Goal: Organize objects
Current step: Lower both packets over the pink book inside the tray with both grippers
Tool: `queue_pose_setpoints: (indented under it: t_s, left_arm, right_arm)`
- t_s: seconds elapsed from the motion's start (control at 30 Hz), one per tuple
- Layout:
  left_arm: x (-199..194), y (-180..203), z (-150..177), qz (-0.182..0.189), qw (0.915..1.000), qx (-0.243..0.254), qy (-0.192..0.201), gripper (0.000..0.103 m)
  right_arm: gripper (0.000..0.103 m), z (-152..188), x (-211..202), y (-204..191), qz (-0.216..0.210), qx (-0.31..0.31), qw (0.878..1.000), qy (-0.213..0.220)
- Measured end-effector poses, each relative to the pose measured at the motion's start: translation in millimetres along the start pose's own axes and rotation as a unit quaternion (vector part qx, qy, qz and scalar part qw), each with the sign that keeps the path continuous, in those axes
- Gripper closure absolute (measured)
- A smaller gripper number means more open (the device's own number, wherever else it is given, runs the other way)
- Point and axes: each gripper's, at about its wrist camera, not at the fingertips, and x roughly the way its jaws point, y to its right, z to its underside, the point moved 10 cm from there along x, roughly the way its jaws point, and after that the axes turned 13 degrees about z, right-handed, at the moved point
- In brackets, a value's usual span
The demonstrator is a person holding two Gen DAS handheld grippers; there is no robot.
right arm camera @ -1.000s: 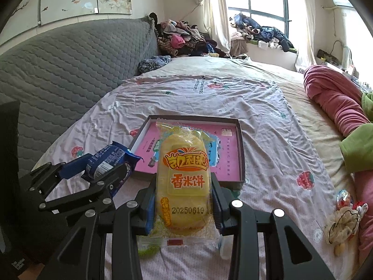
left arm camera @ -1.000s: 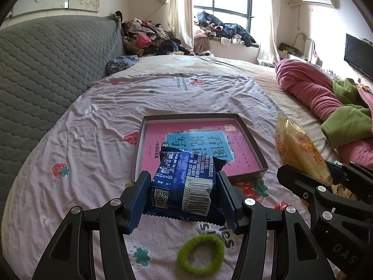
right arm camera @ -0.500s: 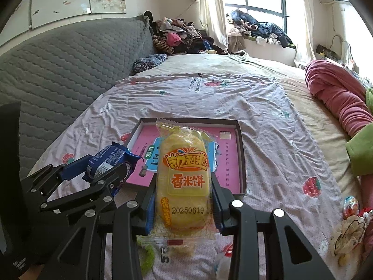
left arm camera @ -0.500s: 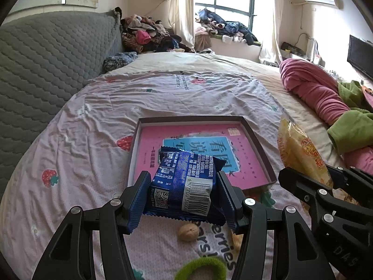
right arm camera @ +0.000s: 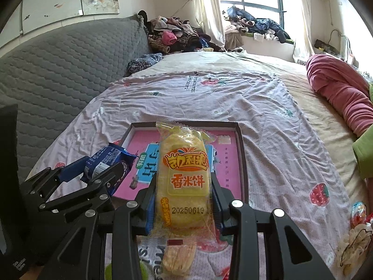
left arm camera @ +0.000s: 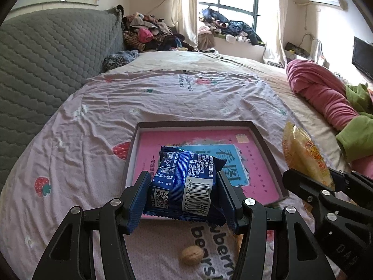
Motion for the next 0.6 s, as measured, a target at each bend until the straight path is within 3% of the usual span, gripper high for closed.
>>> queue_pose_setpoints:
  t_s: [0.6]
  left_arm:
    - [43, -19, -5, -0.012, 0.9999, -0.006, -0.01, 0.044]
  right_arm:
    - [0.064, -7, 51, -1, 0.003, 0.008, 1.0, -0.012]
